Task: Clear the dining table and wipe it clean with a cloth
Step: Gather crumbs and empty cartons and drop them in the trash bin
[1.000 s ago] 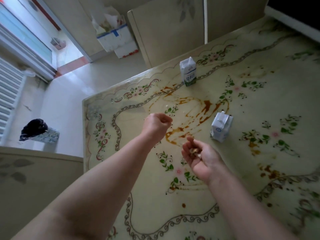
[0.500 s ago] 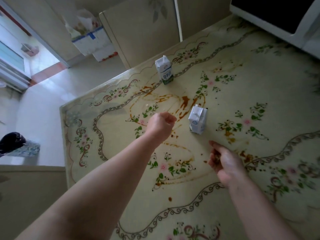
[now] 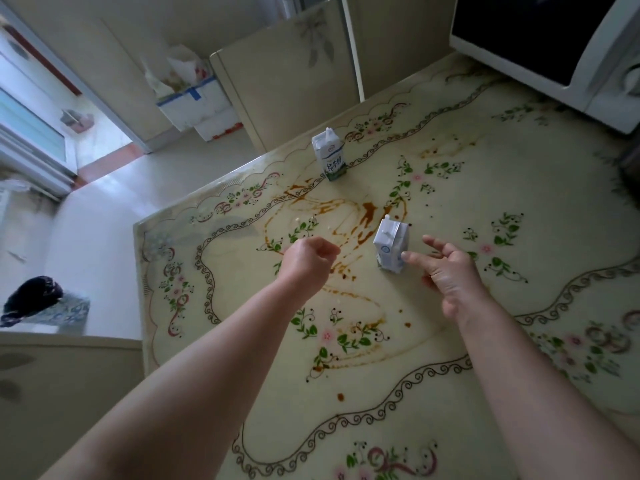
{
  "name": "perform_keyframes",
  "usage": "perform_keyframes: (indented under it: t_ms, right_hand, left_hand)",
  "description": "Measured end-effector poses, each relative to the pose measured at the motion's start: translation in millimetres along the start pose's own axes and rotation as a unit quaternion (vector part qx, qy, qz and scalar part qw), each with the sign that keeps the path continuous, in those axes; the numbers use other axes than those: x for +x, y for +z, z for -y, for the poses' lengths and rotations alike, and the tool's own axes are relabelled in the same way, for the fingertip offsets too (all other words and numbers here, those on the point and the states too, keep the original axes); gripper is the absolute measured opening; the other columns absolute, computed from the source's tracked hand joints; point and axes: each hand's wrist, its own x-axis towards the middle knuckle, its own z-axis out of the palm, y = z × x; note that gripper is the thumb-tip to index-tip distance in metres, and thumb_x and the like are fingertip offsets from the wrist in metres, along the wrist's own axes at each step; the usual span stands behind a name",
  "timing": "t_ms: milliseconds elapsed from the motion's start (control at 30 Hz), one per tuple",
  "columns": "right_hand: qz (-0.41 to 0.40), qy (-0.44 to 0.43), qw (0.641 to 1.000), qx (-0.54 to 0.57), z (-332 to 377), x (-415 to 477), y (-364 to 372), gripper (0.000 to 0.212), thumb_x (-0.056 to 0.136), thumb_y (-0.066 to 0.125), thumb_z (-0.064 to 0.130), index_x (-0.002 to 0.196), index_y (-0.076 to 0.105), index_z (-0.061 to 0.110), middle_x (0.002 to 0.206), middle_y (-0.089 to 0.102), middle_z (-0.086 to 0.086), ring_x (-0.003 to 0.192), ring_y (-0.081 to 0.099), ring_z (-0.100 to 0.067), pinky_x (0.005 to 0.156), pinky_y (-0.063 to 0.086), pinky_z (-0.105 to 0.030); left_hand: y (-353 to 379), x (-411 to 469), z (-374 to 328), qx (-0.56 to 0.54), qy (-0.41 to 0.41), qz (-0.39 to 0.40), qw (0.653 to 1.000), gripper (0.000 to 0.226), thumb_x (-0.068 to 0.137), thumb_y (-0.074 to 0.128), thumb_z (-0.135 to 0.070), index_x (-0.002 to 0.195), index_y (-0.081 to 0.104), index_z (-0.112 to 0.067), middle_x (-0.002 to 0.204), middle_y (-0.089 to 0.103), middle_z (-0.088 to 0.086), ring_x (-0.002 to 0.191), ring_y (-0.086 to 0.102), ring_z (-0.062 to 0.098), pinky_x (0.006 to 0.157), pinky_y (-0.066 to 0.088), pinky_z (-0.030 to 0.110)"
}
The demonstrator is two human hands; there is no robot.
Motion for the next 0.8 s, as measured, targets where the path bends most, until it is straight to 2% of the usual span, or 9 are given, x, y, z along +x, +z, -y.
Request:
perform_keyframes:
  t_ms: [167, 233, 300, 367, 467, 567, 667, 800]
  right_hand:
    - [0.04, -0.025, 0.996, -0.074, 3.9, 7.0, 5.3, 0.068, 0.066, 0.081, 0.004, 0.128, 0.055, 0.017, 0.095, 0.055, 0.002, 0.092, 0.052, -0.015, 0.062, 0.041, -0.021]
    - [0.038, -0.046, 0.992, -0.11, 5.1, 9.3, 8.9, 0.071, 0.064, 0.083, 0.005, 0.128, 0.056, 0.017, 0.102, 0.058, -0.003, 0.094, 0.052, -0.016, 0.06, 0.039, -0.019]
    - [0.034, -0.064, 0.987, -0.143, 6.0, 10.8, 11.8, 0.072, 0.062, 0.085, 0.009, 0.128, 0.057, 0.017, 0.108, 0.06, -0.006, 0.094, 0.052, -0.016, 0.059, 0.038, -0.017]
    - [0.04, -0.079, 0.98, -0.176, 7.3, 9.6, 15.3, 0.071, 0.063, 0.086, 0.012, 0.127, 0.056, 0.017, 0.105, 0.06, -0.005, 0.092, 0.053, -0.016, 0.057, 0.036, -0.015]
    - [0.036, -0.094, 0.971, -0.218, 8.5, 8.3, 20.7, 0.068, 0.066, 0.085, 0.015, 0.127, 0.056, 0.015, 0.099, 0.058, -0.002, 0.088, 0.052, -0.014, 0.053, 0.033, -0.013]
    - [0.019, -0.111, 0.965, -0.237, 5.0, 7.0, 25.4, 0.063, 0.067, 0.084, 0.02, 0.125, 0.057, 0.016, 0.106, 0.061, -0.006, 0.089, 0.051, -0.015, 0.055, 0.035, -0.018]
    - [0.018, -0.127, 0.963, -0.236, -0.3, 3.8, 25.9, 0.06, 0.069, 0.082, 0.023, 0.123, 0.056, 0.016, 0.117, 0.061, -0.008, 0.094, 0.051, -0.017, 0.058, 0.037, -0.019]
    - [0.029, -0.138, 0.967, -0.213, 1.3, -0.2, 21.2, 0.059, 0.07, 0.081, 0.023, 0.122, 0.056, 0.013, 0.112, 0.059, -0.007, 0.094, 0.052, -0.018, 0.058, 0.039, -0.018]
  left_hand:
    - [-3.8, -3.9, 2.6, -0.013, -0.007, 0.0, 1.0, 0.014, 0.094, 0.06, -0.016, 0.103, 0.071, -0.016, 0.111, 0.068, -0.002, 0.091, 0.062, 0.006, 0.066, 0.044, 0.013]
    - [-5.8, -6.5, 3.9, -0.012, -0.01, -0.004, 1.0, 0.014, 0.094, 0.059, -0.015, 0.102, 0.071, -0.016, 0.111, 0.068, -0.001, 0.092, 0.061, 0.007, 0.069, 0.045, 0.014]
    - [-8.3, -8.7, 4.7, -0.02, -0.013, -0.006, 1.0, 0.015, 0.095, 0.058, -0.014, 0.103, 0.071, -0.015, 0.112, 0.068, -0.001, 0.088, 0.061, 0.007, 0.07, 0.046, 0.015]
    - [-12.3, -12.0, 3.8, -0.029, -0.015, -0.01, 0.999, 0.015, 0.095, 0.058, -0.013, 0.103, 0.07, -0.015, 0.111, 0.068, -0.001, 0.082, 0.06, 0.005, 0.066, 0.046, 0.014]
    - [-17.4, -15.1, 3.0, -0.032, -0.012, -0.016, 0.999, 0.015, 0.095, 0.058, -0.013, 0.104, 0.069, -0.016, 0.113, 0.067, 0.0, 0.085, 0.061, 0.007, 0.062, 0.045, 0.011]
    - [-19.7, -19.3, 1.4, -0.037, -0.01, -0.015, 0.999, 0.016, 0.094, 0.059, -0.012, 0.107, 0.069, -0.016, 0.112, 0.067, 0.001, 0.082, 0.061, 0.006, 0.056, 0.048, 0.008]
    - [-18.5, -23.0, -0.4, -0.039, -0.003, -0.011, 0.999, 0.016, 0.093, 0.06, -0.012, 0.106, 0.068, -0.016, 0.114, 0.066, 0.001, 0.093, 0.062, 0.008, 0.065, 0.047, 0.01]
    - [-18.8, -18.5, -7.0, -0.034, -0.001, -0.017, 0.999, 0.018, 0.094, 0.059, -0.013, 0.11, 0.066, -0.016, 0.112, 0.065, 0.001, 0.085, 0.061, 0.007, 0.064, 0.046, 0.011]
